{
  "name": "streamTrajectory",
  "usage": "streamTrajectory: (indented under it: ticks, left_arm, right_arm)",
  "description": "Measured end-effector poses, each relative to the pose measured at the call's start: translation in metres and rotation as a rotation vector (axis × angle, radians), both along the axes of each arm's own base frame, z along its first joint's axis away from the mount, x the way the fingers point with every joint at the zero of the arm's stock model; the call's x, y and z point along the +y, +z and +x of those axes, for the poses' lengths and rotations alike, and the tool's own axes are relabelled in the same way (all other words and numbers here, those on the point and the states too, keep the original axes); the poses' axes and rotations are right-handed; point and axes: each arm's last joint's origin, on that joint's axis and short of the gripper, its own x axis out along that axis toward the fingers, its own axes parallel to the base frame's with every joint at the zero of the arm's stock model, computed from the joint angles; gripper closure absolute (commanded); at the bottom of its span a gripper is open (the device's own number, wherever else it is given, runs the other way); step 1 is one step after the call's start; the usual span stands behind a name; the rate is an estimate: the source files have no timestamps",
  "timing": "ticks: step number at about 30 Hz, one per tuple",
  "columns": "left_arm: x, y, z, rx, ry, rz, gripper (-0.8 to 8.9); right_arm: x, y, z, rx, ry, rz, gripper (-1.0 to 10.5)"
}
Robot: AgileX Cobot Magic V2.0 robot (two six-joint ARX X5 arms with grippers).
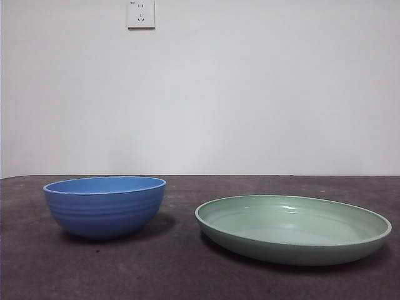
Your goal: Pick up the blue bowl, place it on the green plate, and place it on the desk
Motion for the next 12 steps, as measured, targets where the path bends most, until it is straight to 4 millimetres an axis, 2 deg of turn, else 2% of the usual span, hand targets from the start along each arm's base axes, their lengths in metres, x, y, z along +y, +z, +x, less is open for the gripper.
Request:
streamTrajectory:
  ticks: [5, 12]
  left_arm:
    - [-0.006, 0.010, 0.018, 0.100, -0.143, -0.003, 8.05]
    - [-0.014, -0.003, 0.035, 0.225, -0.283, -0.013, 8.05]
  right_arm:
    - [0.005, 0.010, 0.015, 0.079, 0.133, 0.006, 9.4]
    - [0.010, -0.004, 0.025, 0.220, 0.242, 0.043, 9.4]
